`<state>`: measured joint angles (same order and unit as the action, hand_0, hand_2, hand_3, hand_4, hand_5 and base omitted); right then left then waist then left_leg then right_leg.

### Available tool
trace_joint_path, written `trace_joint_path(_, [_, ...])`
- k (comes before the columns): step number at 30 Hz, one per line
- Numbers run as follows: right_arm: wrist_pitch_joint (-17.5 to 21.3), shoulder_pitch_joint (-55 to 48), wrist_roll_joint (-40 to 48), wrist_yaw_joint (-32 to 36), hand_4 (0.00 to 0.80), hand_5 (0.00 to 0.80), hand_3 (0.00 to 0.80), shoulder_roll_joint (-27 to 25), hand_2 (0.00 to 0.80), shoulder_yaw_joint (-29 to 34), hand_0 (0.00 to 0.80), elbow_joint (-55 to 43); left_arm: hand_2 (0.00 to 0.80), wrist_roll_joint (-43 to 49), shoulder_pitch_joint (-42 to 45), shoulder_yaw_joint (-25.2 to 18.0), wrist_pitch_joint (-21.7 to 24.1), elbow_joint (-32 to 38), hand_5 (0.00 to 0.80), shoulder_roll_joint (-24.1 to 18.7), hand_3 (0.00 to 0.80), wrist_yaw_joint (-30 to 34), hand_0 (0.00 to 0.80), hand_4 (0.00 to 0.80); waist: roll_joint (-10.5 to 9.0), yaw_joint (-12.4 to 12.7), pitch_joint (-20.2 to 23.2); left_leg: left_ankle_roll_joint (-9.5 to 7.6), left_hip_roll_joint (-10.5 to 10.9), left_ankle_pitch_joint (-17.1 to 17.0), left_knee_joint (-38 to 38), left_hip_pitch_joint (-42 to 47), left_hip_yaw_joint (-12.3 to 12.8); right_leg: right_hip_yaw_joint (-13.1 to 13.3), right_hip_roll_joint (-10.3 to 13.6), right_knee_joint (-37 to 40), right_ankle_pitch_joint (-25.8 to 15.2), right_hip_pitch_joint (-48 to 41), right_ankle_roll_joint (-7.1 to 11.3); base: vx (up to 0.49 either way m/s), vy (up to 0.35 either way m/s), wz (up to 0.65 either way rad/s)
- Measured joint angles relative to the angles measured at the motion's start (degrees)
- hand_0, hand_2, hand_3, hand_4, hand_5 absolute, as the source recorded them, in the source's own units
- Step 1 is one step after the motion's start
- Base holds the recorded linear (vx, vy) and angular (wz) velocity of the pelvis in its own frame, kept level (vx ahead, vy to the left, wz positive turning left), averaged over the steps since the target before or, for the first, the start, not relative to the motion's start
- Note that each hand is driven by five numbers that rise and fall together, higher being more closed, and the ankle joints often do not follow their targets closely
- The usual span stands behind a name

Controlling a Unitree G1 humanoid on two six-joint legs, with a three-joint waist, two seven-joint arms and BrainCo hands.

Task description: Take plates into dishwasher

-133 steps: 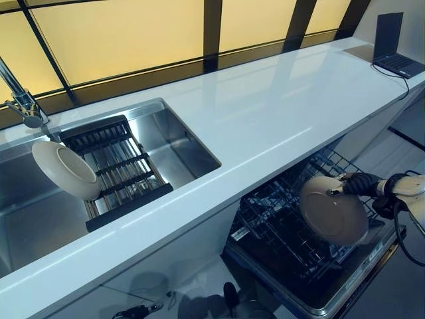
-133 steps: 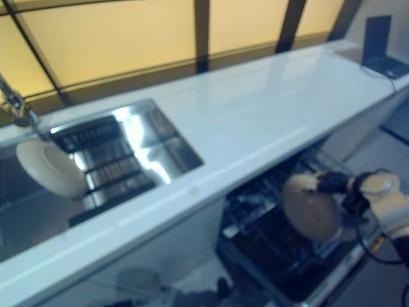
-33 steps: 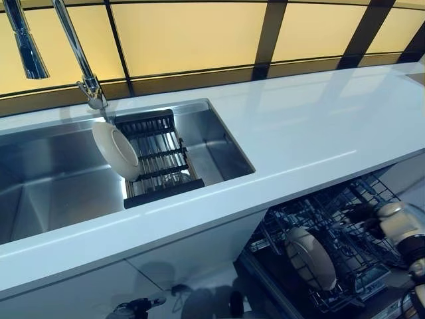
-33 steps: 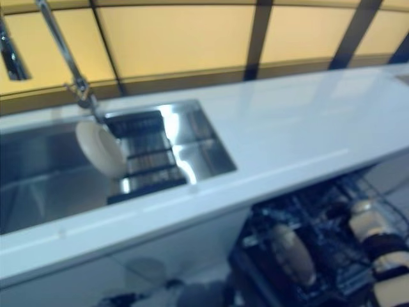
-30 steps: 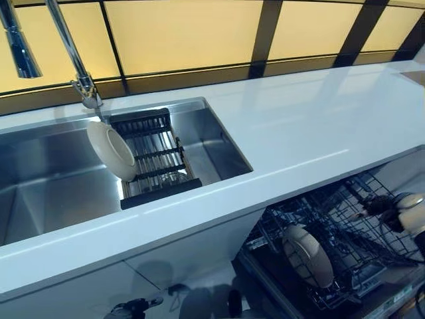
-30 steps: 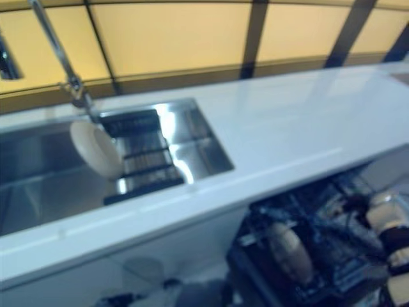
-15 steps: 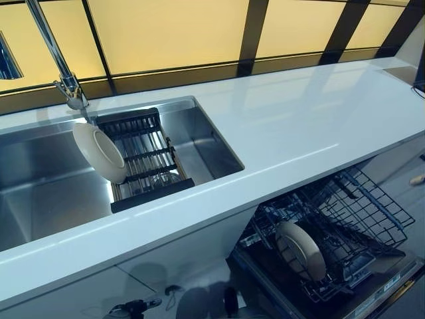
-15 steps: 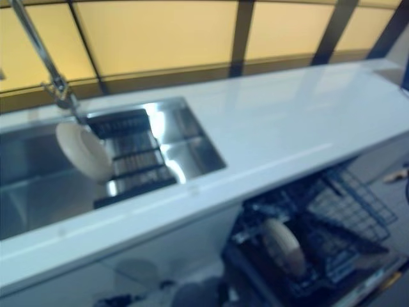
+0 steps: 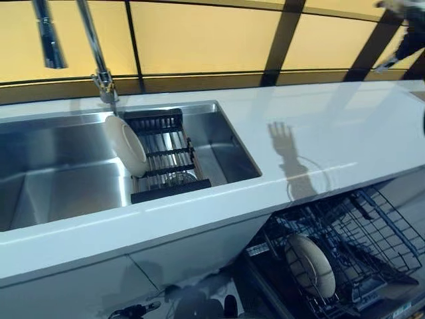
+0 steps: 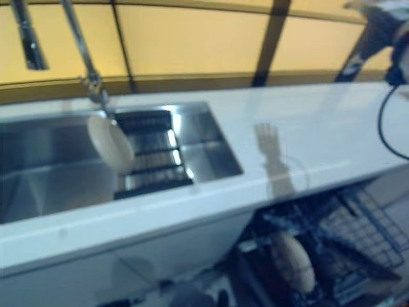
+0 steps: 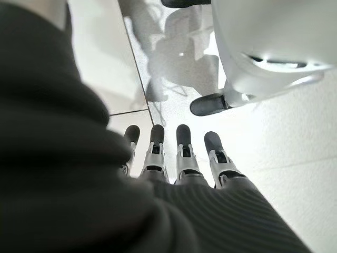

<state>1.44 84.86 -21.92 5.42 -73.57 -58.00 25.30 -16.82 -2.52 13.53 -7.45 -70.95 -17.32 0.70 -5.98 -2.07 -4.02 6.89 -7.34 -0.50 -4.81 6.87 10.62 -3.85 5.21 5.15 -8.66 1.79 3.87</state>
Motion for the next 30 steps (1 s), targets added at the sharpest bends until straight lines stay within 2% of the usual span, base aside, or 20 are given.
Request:
trace_joint_path(6, [6.61, 2.73, -14.47, -6.24, 0.000, 0.000, 0.000, 3.37, 0.000, -1.77, 0.000, -9.82, 0.000, -0.29, 0.53, -0.11, -1.08, 0.05, 0.000, -0.40, 0.000, -0.93, 0.000, 0.000, -1.12, 2.75, 1.15, 0.07, 0.22, -0.89, 0.04, -2.02, -3.47, -3.29, 0.32, -0.03, 0.47, -0.01, -0.06, 0.003, 0.002, 0.29])
trace_joint_path(11, [9.56, 5.43, -20.40, -7.42, 0.000, 0.000, 0.000, 5.61, 0.000, -3.69, 0.000, -14.09, 0.000, -1.03, 1.28, -0.22, -1.25, 0.23, 0.000, -0.86, 0.000, -2.02, 0.000, 0.000, -1.95, 3.43, 1.54, 0.16, 0.32, -1.51, 0.01, -3.78, -6.21, -5.71, 0.77, -0.02, 0.92, 0.12, 0.23, -0.008, 0.022, 0.28])
trace_joint_path(12, [9.83, 6.07, -20.92, -7.32, 0.000, 0.000, 0.000, 5.95, 0.000, -4.19, 0.000, -14.69, 0.000, -1.03, 1.56, -0.32, -1.22, 0.20, 0.000, -0.91, 0.000, -2.05, 0.000, 0.000, -1.99, 4.64, 1.49, 0.15, 0.34, -1.54, 0.03, -4.03, -6.53, -6.18, 0.87, -0.02, 0.99, 0.07, 0.29, -0.016, 0.029, 0.18])
trace_joint_path(20, [10.83, 8.98, -22.44, -6.49, 0.000, 0.000, 0.000, 8.73, 0.000, -6.22, 0.000, -15.70, 0.000, -2.12, 2.46, -1.41, -0.96, 0.39, 0.000, -2.16, 0.000, -2.36, 0.000, 0.000, -3.01, 6.77, 0.06, 0.40, 0.39, -2.62, 0.08, -6.72, -10.27, -9.46, 1.10, 0.00, 1.47, 0.58, 0.26, -0.016, 0.038, 0.23])
trace_joint_path(21, [10.88, 9.58, -22.47, -6.30, 0.000, 0.000, 0.000, 9.23, 0.000, -6.62, 0.000, -15.68, 0.000, -2.13, 2.50, -1.42, -0.97, 0.41, 0.000, -2.28, 0.000, -2.35, 0.000, 0.000, -3.21, 7.72, -0.54, 0.45, 0.38, -2.70, 0.11, -6.98, -10.64, -9.63, 1.08, -0.01, 1.49, 0.64, 0.24, -0.029, 0.054, 0.18])
trace_joint_path(25, [11.78, 10.10, -23.68, -6.04, 0.000, 0.000, 0.000, 10.64, 0.000, -7.25, 0.000, -15.64, 0.000, -2.25, 2.42, -1.42, -0.76, 0.63, 0.000, -2.73, 0.000, -2.35, 0.000, 0.000, -4.34, 8.90, -1.62, 0.54, 0.41, -3.08, 0.25, -8.83, -11.46, -10.37, 1.10, -0.03, 1.50, 1.81, 0.21, -0.010, 0.039, 0.13])
trace_joint_path(30, [12.07, 11.79, -24.61, -5.43, 0.000, 0.000, 0.000, 13.08, 0.000, -8.38, 0.000, -15.67, 0.000, -3.12, 2.57, -1.42, -0.67, 2.01, 0.000, -3.14, 0.000, -2.35, 0.000, 0.000, -4.59, 9.86, -3.14, 0.55, 0.52, -3.17, 0.39, -9.82, -12.75, -10.96, 1.04, -0.06, 1.60, 1.94, 0.22, -0.025, 0.038, 0.14])
